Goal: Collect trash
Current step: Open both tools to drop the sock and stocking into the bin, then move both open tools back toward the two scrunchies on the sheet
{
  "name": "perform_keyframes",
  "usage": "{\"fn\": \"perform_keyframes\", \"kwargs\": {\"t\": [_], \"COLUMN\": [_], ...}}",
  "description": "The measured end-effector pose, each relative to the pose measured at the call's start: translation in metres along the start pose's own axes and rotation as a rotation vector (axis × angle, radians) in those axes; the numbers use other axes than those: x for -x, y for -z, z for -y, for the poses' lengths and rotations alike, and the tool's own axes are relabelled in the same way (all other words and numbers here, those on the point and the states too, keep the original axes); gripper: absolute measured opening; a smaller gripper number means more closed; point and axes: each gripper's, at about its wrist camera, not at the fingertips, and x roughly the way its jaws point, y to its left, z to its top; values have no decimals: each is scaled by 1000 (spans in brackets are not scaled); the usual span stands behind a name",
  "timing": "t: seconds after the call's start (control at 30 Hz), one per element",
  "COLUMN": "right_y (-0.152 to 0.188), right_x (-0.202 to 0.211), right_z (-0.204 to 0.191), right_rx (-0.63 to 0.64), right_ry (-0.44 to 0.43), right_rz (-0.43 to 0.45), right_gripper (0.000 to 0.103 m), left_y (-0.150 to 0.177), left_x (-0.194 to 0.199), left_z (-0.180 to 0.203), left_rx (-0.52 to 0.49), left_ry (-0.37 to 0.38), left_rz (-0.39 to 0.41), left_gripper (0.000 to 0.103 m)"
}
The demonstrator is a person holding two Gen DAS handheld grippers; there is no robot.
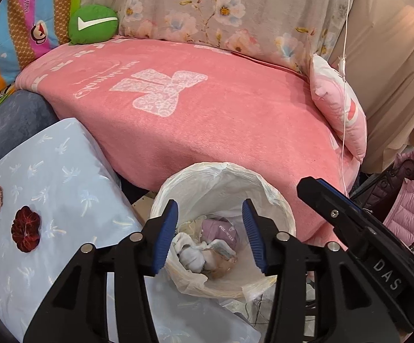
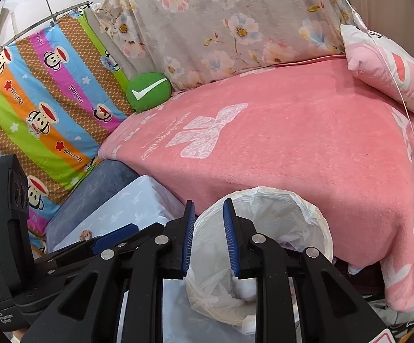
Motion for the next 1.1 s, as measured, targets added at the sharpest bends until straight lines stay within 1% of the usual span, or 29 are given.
{"fn": "perform_keyframes", "kwargs": {"t": [0.2,0.33,0.67,0.8,0.93,1.1], "right_y": [2,6,24,32,40,51], "right_x": [-3,-4,-14,-21,-27,-38], "right_z": [-2,-6,-23,-35,-50,-72], "right_rx": [9,27,80,102,126,166], "right_ry": [-1,6,6,-4,-14,-29], "right_rz": [-13,-20,-68,-92,-111,-143], "right_gripper": [24,28,28,28,32,34], "left_y": [1,2,10,14,18,26], "left_x": [2,5,13,14,17,22], "left_z": [-5,-9,-31,-45,-61,-82], "left_rx": [11,16,56,84,114,152], "left_ry": [-13,-25,-54,-67,-81,-103], "left_rz": [3,8,17,14,12,11], "left_gripper": [45,45,45,45,45,46]}}
